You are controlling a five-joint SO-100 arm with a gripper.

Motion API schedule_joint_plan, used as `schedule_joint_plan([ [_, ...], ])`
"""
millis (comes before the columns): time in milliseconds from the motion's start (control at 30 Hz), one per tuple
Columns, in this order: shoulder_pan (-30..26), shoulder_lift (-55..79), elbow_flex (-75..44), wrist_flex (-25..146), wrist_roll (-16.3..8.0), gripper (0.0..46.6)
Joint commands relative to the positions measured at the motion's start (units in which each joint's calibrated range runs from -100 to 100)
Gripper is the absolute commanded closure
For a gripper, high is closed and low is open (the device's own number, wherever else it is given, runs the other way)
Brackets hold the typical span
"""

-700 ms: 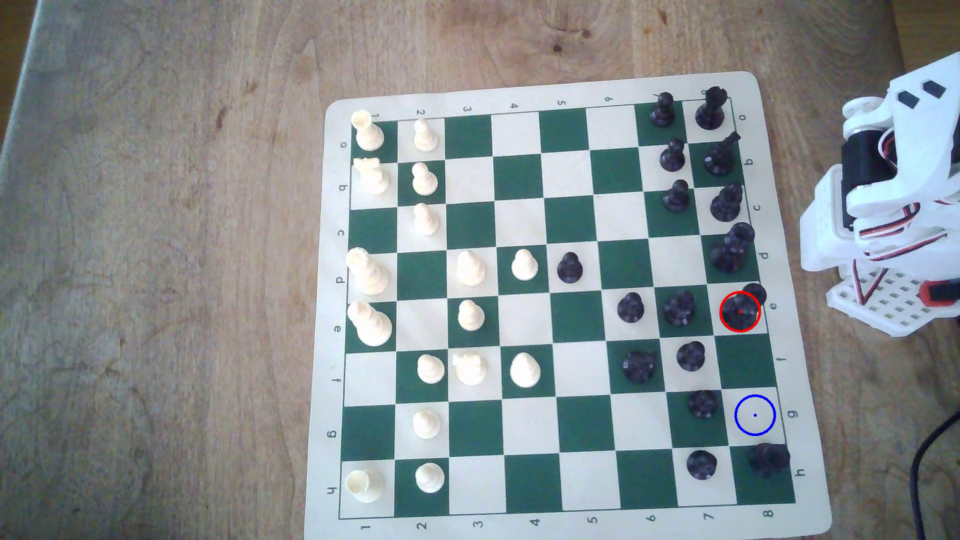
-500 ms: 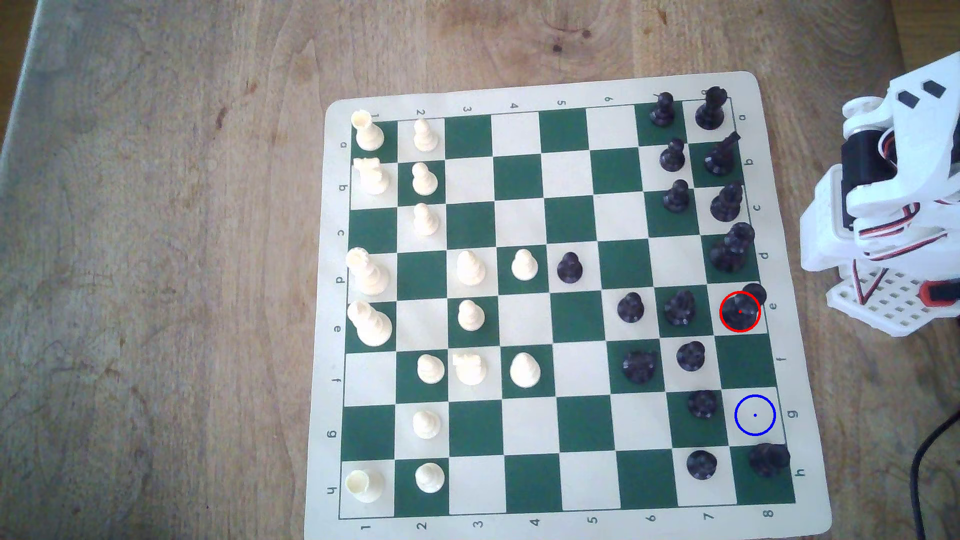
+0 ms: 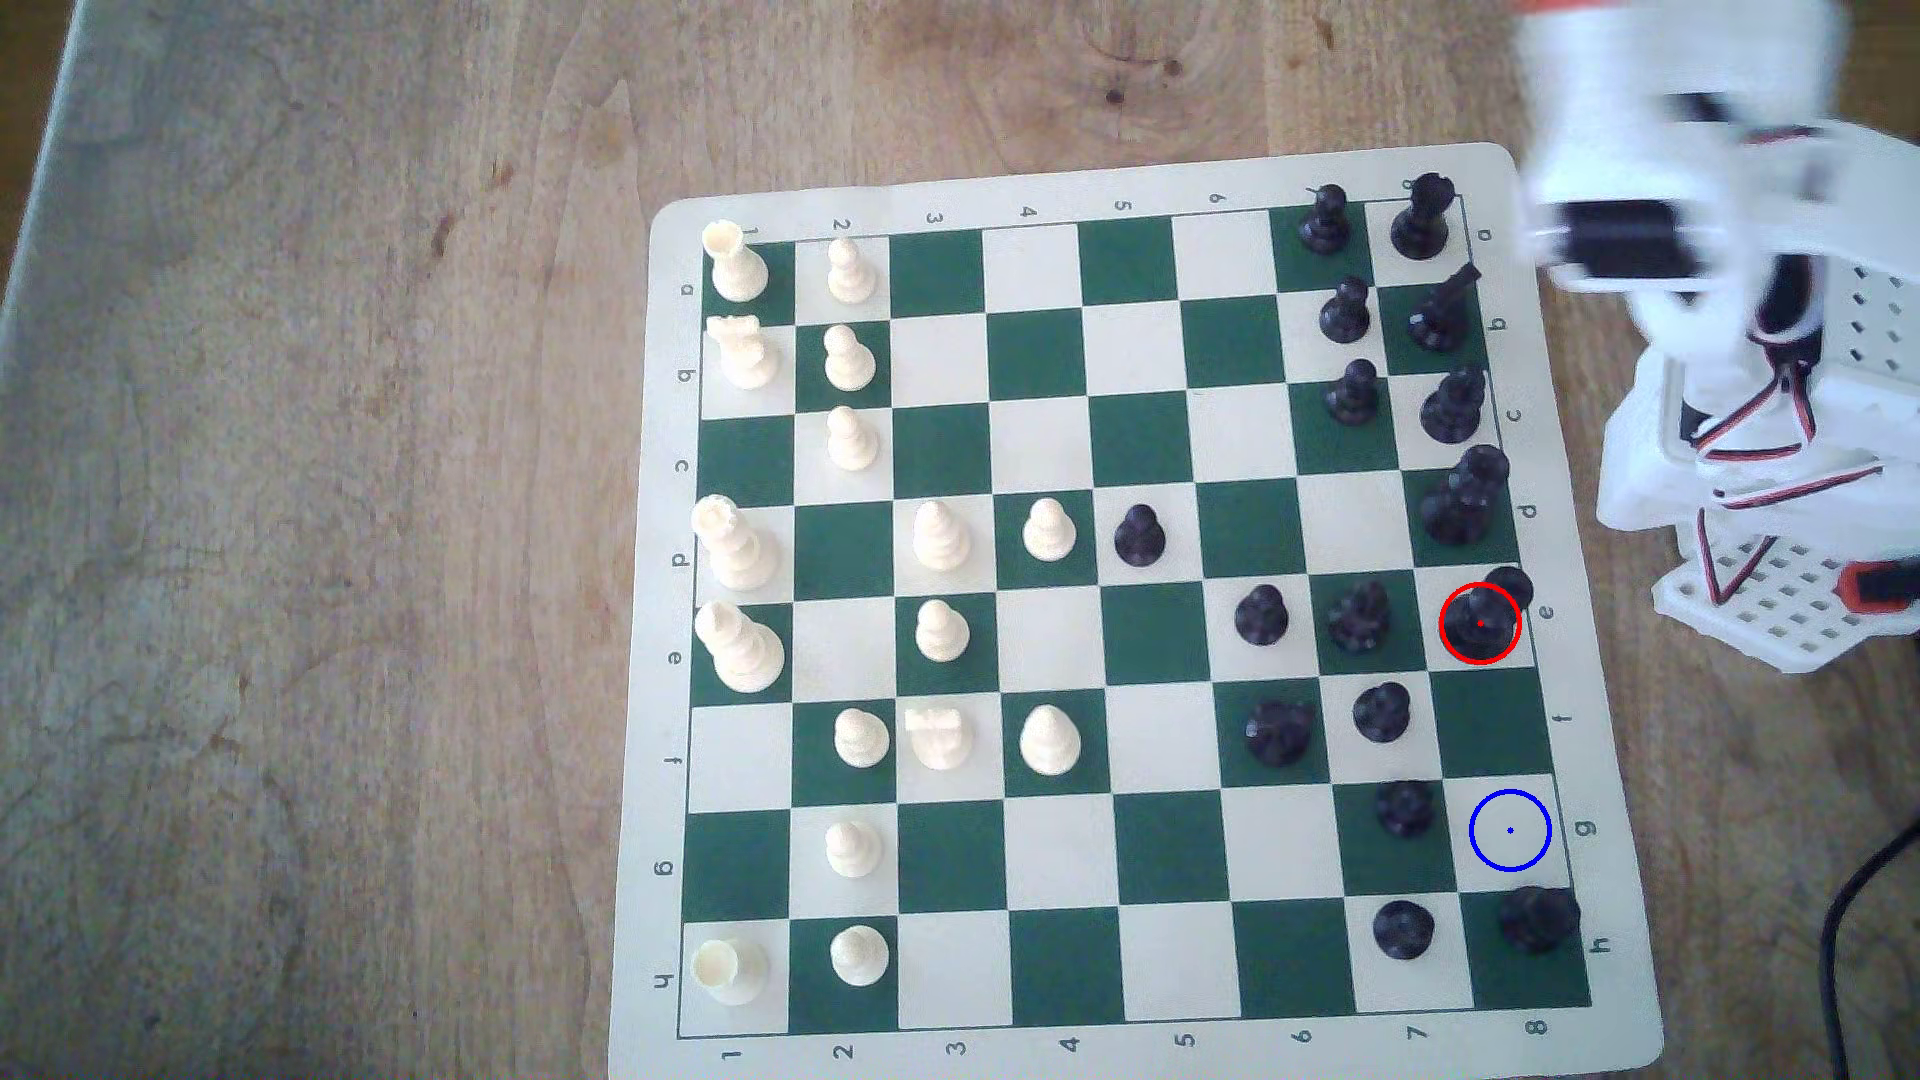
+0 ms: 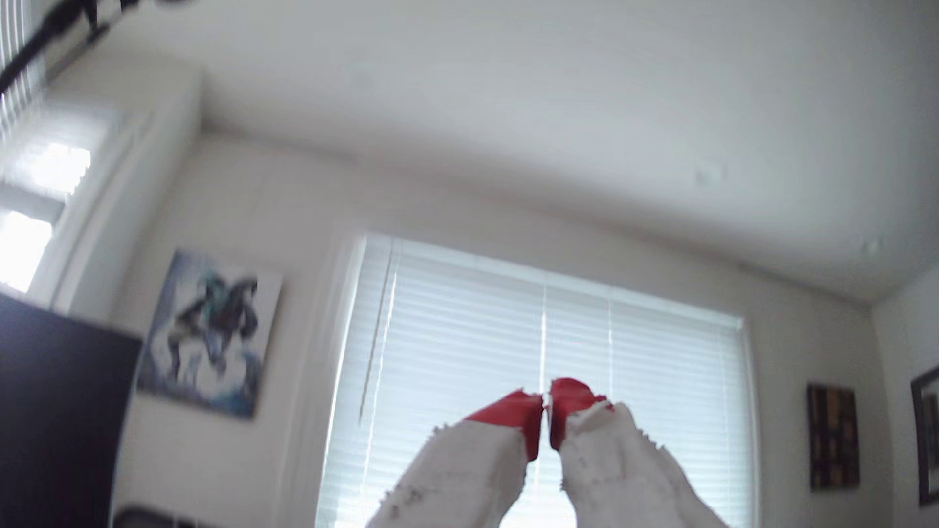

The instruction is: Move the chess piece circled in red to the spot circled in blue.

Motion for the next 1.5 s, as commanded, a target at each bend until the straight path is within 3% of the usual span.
schedule_joint_plan([
  [0,0.8,-0.2,-11.1,18.0,-0.3,46.4],
  [133,-0.6,-0.1,-23.0,44.3,-0.7,45.2],
  [167,-0.9,-0.1,-28.6,58.5,-0.2,46.4],
  [300,-6.3,3.8,-38.2,75.4,0.3,46.4],
  [433,-14.2,9.1,-46.5,94.3,3.0,46.4],
  [533,-20.7,10.7,-48.2,102.7,9.1,46.1],
  [567,-22.7,10.1,-48.0,104.4,9.4,45.7],
  [600,-25.6,11.9,-49.4,110.3,9.1,44.2],
  [733,-28.1,13.5,-47.7,118.6,8.9,40.0],
  [767,-30.1,13.5,-46.2,121.6,7.9,38.2],
  [1000,-34.4,17.0,-43.7,125.5,4.9,37.2],
  [1067,-35.8,17.8,-42.1,123.7,2.2,34.9],
  [1467,-33.2,24.0,-35.5,118.4,2.6,35.2],
])
